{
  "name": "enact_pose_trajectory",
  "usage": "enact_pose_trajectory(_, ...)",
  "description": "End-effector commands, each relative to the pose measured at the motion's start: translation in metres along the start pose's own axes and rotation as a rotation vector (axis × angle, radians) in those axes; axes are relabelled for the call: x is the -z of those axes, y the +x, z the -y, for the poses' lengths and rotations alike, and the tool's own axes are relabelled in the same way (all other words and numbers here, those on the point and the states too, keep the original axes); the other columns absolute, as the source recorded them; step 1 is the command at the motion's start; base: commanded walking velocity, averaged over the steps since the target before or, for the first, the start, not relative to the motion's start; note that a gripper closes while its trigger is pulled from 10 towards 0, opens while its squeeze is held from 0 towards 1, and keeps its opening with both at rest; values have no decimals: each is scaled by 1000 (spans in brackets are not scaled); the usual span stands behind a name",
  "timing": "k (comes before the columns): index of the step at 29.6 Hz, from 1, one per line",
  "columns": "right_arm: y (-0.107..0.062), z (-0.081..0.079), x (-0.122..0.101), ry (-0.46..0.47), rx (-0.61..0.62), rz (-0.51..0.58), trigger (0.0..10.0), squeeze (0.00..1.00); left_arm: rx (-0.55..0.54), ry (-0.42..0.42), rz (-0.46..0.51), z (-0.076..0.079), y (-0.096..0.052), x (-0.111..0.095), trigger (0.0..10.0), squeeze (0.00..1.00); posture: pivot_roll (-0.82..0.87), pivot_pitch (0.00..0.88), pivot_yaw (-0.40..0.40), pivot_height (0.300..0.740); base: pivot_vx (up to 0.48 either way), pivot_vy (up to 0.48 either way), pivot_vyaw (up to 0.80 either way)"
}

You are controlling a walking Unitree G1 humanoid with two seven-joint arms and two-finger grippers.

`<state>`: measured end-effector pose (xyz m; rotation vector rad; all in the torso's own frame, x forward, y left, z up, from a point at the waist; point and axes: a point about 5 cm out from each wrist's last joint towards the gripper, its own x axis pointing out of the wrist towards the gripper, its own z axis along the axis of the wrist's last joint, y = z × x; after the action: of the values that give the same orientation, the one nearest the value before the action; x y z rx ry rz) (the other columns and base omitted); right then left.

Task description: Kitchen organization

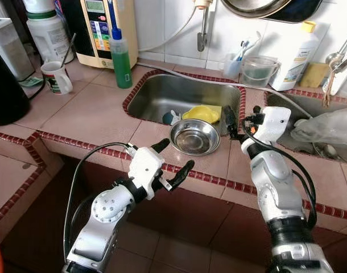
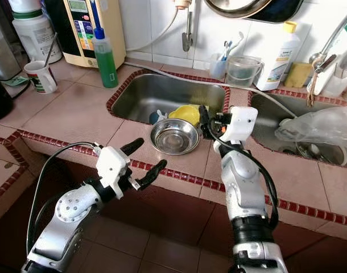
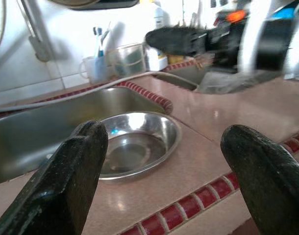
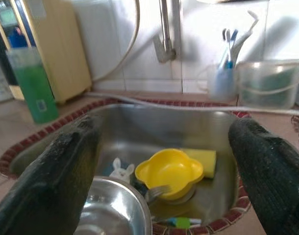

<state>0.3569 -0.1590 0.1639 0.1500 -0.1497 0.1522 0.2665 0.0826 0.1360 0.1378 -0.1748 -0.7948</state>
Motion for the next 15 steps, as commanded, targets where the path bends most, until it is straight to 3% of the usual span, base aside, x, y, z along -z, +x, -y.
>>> enact_pose_trajectory(1, 4, 4, 0, 2, 12, -24, 10000, 0, 17, 7, 4, 4, 1, -3, 10000, 0, 0, 36, -15, 740, 0, 0, 0)
enact_pose_trajectory(15, 19, 16, 18, 91, 64, -182, 10000, 0, -3, 7, 25, 2, 4, -11, 10000, 0, 13, 44, -29, 740, 0, 0, 0)
